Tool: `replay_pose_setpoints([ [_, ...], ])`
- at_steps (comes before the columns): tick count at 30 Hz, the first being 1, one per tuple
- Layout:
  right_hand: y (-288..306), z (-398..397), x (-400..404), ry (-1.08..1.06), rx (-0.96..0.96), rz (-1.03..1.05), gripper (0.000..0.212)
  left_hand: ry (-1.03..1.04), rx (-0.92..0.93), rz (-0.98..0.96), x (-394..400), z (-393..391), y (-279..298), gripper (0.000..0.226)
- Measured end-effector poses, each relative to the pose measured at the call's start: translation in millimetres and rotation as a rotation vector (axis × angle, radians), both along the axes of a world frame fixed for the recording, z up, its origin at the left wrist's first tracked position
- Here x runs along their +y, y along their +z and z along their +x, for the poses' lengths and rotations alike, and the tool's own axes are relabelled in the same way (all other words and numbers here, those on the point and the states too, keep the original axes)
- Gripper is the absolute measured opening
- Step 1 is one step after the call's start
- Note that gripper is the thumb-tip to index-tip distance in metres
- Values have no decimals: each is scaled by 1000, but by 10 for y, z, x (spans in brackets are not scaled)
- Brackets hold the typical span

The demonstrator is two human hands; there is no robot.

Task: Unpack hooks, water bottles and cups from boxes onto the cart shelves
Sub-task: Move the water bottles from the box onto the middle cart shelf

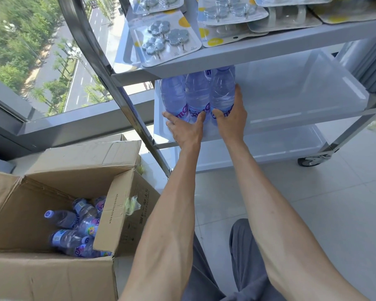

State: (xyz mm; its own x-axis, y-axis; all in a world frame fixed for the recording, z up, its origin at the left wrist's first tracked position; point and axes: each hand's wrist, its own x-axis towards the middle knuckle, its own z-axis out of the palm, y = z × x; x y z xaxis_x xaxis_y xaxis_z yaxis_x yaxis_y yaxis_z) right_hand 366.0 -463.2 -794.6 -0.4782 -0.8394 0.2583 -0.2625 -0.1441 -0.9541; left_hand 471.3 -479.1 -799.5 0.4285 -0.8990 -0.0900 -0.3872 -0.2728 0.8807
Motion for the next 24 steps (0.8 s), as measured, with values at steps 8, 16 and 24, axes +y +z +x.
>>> replay_pose_setpoints([
  [8, -52, -77, -78, 26, 11, -4, 86, -11, -16, 22, 4, 4, 20, 124],
  [16, -19, -226, -166, 117, -522, 144, 77, -28, -4, 8, 15, 21, -17, 125],
  [24, -20, -94, -351, 124, -466, 152, 47, -20, -67, 12, 29, 8, -37, 126],
])
